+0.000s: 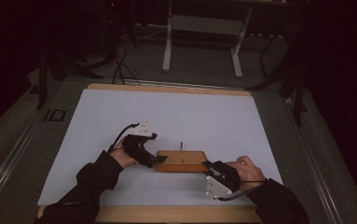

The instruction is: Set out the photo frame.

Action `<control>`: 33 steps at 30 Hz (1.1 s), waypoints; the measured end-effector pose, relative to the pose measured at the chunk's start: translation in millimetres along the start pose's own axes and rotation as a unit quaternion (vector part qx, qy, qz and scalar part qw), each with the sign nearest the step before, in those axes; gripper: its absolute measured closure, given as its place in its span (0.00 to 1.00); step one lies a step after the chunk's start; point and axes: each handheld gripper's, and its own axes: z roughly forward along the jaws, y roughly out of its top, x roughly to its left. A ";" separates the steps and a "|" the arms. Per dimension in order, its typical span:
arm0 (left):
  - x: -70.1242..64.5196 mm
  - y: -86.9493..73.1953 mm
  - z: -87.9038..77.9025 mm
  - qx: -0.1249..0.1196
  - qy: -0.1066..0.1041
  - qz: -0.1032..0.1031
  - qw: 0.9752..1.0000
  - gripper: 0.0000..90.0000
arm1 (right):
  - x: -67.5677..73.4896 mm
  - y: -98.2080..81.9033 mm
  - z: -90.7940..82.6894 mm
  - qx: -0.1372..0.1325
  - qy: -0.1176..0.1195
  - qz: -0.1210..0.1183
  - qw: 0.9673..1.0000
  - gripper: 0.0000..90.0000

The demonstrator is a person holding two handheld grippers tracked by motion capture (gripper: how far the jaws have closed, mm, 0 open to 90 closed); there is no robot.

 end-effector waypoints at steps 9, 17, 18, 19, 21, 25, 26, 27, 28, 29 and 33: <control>-7.7 -7.7 -16.3 -0.003 -0.002 0.008 1.000 0.01 | -15.2 -3.2 0.9 -0.011 0.027 0.028 0.999 0.78; -17.5 -19.8 -23.7 0.000 -0.004 0.013 1.000 0.01 | -34.9 -8.1 3.3 -0.021 0.064 0.047 0.997 0.78; -19.3 -21.7 -24.6 -0.001 -0.004 0.015 1.000 0.01 | -37.1 -8.8 3.8 -0.022 0.068 0.050 0.996 0.78; -20.7 -23.1 -25.4 -0.001 -0.004 0.017 1.000 0.01 | -40.7 -9.8 4.4 -0.023 0.074 0.056 0.995 0.78; -23.1 -26.2 -26.7 -0.004 0.000 0.021 1.000 0.01 | -46.3 -11.5 5.5 -0.026 0.085 0.062 0.994 0.78; -26.9 -33.2 -26.8 -0.002 0.005 0.029 1.000 0.01 | -55.0 -13.4 7.8 -0.029 0.102 0.076 0.991 0.78; -27.4 -34.6 -26.7 -0.004 0.004 0.029 1.000 0.01 | -57.0 -14.1 8.3 -0.029 0.106 0.078 0.991 0.78; -27.9 -36.5 -26.5 -0.004 0.004 0.029 1.000 0.01 | -58.6 -14.5 8.6 -0.029 0.111 0.081 0.990 0.78; -28.5 -38.6 -26.1 -0.004 0.004 0.027 1.000 0.01 | -61.0 -15.4 9.3 -0.031 0.115 0.085 0.989 0.78; -29.1 -40.4 -25.8 -0.006 0.003 0.025 1.000 0.01 | -64.1 -16.1 10.3 -0.031 0.121 0.089 0.988 0.78; -29.5 -46.0 -23.6 -0.006 0.002 0.022 1.000 0.01 | -73.3 -18.7 13.4 -0.034 0.138 0.102 0.985 0.78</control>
